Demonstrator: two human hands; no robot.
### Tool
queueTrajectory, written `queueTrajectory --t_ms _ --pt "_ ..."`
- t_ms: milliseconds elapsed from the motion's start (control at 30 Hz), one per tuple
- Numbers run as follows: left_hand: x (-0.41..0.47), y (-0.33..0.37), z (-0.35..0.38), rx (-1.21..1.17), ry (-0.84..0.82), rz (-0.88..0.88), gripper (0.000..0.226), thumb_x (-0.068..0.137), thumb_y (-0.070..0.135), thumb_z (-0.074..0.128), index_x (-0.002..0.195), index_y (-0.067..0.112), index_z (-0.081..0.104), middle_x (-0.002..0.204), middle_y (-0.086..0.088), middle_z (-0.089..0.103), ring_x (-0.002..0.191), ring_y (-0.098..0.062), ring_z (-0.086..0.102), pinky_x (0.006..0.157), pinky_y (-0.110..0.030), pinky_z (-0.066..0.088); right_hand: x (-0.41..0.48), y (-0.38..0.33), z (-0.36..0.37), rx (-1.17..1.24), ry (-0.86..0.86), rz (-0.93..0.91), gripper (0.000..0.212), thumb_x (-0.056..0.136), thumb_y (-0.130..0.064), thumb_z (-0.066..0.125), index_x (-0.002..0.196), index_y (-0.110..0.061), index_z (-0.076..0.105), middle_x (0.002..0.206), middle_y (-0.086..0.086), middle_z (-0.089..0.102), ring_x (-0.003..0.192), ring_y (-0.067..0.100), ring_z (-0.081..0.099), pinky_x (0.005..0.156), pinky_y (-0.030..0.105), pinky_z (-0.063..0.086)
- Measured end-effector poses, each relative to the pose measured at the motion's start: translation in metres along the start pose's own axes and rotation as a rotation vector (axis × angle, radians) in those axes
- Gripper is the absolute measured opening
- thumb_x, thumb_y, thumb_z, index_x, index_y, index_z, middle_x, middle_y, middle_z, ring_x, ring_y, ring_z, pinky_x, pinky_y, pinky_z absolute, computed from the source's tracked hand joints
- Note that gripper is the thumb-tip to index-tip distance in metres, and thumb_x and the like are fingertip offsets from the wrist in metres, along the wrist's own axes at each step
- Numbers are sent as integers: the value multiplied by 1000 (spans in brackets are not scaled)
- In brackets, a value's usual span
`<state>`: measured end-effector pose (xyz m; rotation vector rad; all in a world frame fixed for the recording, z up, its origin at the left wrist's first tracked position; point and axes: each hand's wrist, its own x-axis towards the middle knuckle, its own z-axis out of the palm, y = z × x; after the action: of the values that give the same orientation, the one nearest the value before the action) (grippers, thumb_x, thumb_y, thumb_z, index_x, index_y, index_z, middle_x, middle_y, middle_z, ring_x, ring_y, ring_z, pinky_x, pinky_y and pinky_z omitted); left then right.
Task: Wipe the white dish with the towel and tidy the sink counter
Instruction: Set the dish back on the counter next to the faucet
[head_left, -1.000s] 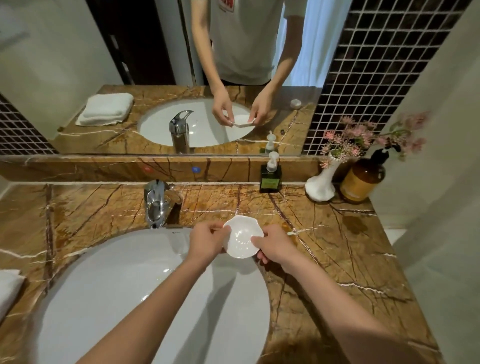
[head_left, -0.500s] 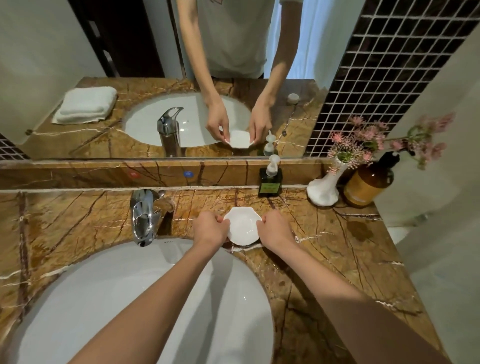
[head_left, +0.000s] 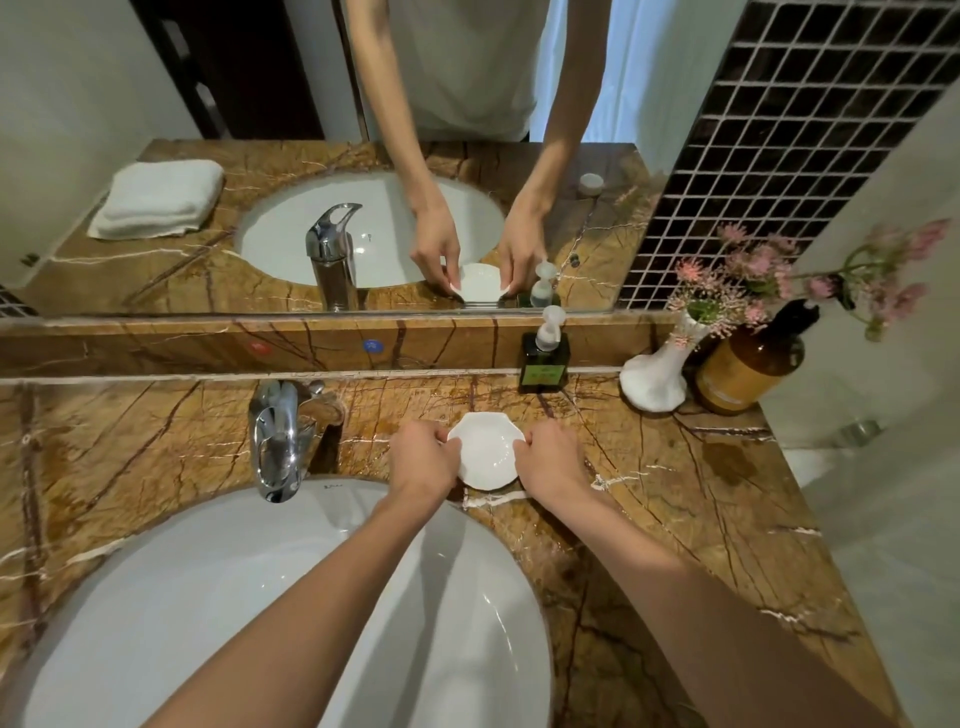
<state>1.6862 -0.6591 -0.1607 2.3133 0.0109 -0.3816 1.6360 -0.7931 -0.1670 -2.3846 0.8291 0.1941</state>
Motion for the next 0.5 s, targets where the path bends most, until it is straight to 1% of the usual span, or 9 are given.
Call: queueTrajectory --t_ms 100,167,233,300,333,400,500 --pt "2 -2 2 0 13 -2 15 84 9 61 78 3 73 70 -15 71 65 -30 69 66 -42 59 -1 -1 -1 9 1 -1 21 96 -18 50 76 -13 50 93 16 63 91 28 52 67 34 36" --pt "4 -3 2 -2 21 -1 15 85 11 62 87 2 74 74 -16 72 66 -30 69 67 -42 59 0 -3 -1 21 -6 -14 21 96 -17 50 75 -13 51 90 16 62 89 30 57 65 34 39" --pt "7 -3 3 1 27 6 16 86 11 62 90 2 74 74 -17 72 66 -30 69 66 -42 59 2 -5 -2 17 -4 -23 22 96 -18 50 75 -12 51 88 14 60 86 30 58 63 34 40" --pt "12 -3 3 5 41 17 15 85 11 63 84 1 74 70 -16 71 63 -31 68 63 -42 59 5 -8 -2 9 10 -25 22 97 -18 49 76 -13 49 89 14 57 80 27 55 59 31 36" --pt "14 -3 3 5 51 24 15 85 11 64 83 1 74 70 -15 71 62 -31 68 62 -42 59 6 -9 -3 6 18 -31 23 97 -17 49 75 -12 49 86 12 56 75 25 52 54 29 33" --pt "19 -2 2 13 70 35 15 85 11 65 90 1 74 75 -15 72 64 -29 68 64 -42 59 9 -11 -2 9 29 -43 23 97 -16 49 74 -12 49 82 10 53 66 21 47 47 27 28" --pt "24 -1 1 17 93 44 19 85 13 66 99 1 71 86 -16 72 69 -30 69 68 -42 59 13 -15 -2 9 43 -40 20 97 -15 49 77 -14 48 83 10 51 69 21 45 46 26 24"
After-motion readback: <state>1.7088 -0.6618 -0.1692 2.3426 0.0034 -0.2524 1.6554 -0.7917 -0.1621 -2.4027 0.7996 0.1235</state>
